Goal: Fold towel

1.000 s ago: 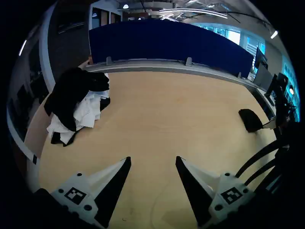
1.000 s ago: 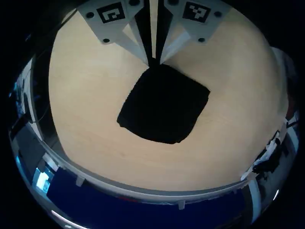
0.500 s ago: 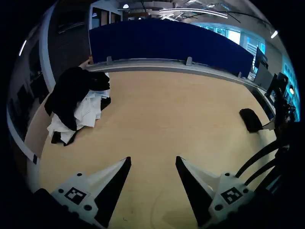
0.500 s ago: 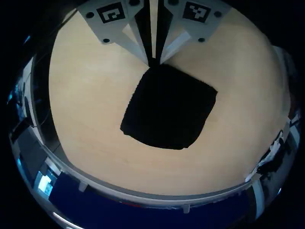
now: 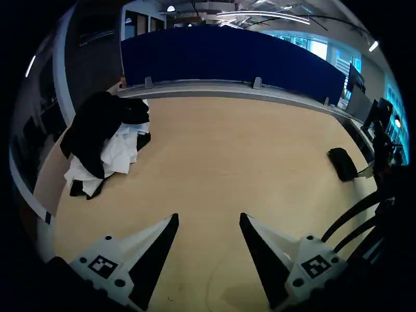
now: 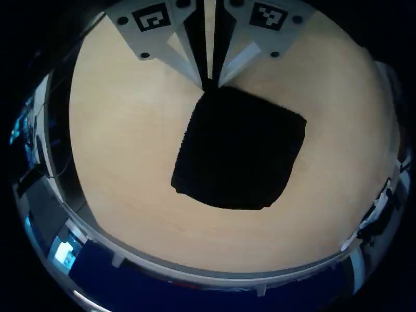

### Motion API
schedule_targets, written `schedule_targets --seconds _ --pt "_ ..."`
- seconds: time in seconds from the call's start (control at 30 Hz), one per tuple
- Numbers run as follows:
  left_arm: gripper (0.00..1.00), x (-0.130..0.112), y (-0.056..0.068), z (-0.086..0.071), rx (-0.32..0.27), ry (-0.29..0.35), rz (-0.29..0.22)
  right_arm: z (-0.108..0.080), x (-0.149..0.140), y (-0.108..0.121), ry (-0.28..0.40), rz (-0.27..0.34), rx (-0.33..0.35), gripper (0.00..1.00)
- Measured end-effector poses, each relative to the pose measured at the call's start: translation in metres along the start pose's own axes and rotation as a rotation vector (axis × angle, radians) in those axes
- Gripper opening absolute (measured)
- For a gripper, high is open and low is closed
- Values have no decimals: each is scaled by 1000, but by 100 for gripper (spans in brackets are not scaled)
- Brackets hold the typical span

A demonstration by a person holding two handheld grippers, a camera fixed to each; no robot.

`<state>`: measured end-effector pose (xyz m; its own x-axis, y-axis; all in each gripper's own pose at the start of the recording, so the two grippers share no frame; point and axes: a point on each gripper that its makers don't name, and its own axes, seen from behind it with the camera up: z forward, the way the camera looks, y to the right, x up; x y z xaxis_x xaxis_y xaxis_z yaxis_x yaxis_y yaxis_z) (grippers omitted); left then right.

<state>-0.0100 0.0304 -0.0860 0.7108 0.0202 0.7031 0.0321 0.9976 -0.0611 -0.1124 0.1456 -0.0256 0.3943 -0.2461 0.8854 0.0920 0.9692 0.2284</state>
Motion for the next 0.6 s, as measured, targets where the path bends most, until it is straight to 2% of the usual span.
schedule_targets --seconds 0.07,0.27,0.47,0.6 --pt "86 1 0 0 0 0 -2 0 -1 0 -1 2 -1 10" --pt "87 1 0 1 0 1 -2 -2 -3 3 10 1 -17 42" --pt "87 2 2 2 -3 1 -1 -4 -6 6 13 -6 -32 52" --pt "87 3 4 2 -7 3 2 -6 -5 9 17 -6 -41 68"
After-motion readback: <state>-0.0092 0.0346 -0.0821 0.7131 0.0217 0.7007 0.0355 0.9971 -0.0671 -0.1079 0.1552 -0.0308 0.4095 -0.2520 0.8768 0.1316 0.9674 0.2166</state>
